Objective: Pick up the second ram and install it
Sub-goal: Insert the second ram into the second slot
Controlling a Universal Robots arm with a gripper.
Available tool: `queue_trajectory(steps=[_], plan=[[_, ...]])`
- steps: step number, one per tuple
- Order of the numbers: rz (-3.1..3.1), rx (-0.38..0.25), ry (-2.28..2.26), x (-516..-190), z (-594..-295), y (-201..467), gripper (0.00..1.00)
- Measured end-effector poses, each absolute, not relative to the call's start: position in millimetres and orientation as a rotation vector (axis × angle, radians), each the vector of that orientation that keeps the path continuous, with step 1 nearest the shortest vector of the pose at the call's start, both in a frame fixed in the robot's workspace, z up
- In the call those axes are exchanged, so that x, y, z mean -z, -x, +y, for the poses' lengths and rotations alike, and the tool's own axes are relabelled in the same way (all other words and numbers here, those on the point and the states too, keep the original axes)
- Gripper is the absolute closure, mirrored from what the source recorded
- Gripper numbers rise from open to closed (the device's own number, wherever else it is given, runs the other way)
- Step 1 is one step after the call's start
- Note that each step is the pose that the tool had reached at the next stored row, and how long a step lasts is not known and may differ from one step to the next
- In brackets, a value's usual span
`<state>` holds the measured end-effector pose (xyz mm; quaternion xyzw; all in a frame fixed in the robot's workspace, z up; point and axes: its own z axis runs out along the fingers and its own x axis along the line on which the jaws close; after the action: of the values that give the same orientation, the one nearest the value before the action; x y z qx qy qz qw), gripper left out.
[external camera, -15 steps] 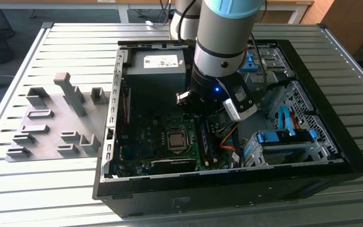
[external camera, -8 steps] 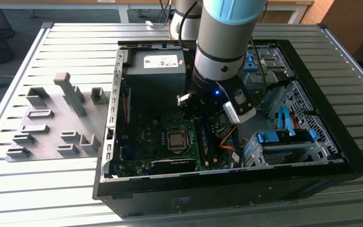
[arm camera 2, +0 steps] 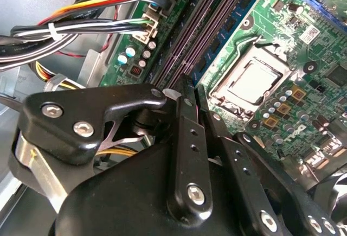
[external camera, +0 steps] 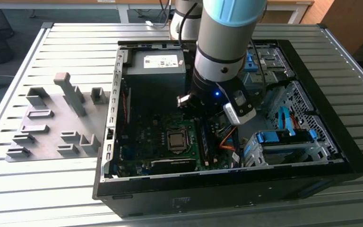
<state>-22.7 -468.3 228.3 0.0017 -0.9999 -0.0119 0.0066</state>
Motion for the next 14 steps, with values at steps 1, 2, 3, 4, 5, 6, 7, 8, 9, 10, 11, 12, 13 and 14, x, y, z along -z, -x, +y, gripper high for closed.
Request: queue_trajectory(steps=[1, 2, 3, 4, 5, 6, 7, 8, 9, 10, 11, 12, 13, 14], plan=[[-3.128, 0.037, -0.005, -227.7, -468.4, 22.7, 0.86], [-3.128, 0.037, -0.005, -227.1, -468.5, 22.6, 0.86], [-3.128, 0.037, -0.005, -226.6, -468.7, 22.5, 0.86], [-3.128, 0.037, -0.006, -226.1, -469.1, 22.4, 0.86], [-3.128, 0.037, -0.006, -225.7, -469.6, 22.3, 0.86], [-3.128, 0.037, -0.005, -225.0, -469.9, 22.3, 0.86], [-3.128, 0.037, -0.005, -224.0, -470.1, 22.3, 0.86], [-3.128, 0.037, -0.005, -223.2, -470.4, 22.2, 0.86], [-3.128, 0.037, -0.005, -222.5, -470.7, 22.2, 0.86], [-3.128, 0.037, -0.005, -221.9, -471.0, 22.2, 0.86], [-3.128, 0.037, -0.005, -221.3, -471.2, 22.2, 0.86], [-3.128, 0.037, -0.005, -220.8, -471.4, 22.2, 0.86], [-3.128, 0.037, -0.005, -220.1, -471.4, 22.2, 0.86], [-3.128, 0.037, -0.005, -219.5, -471.4, 22.1, 0.86]])
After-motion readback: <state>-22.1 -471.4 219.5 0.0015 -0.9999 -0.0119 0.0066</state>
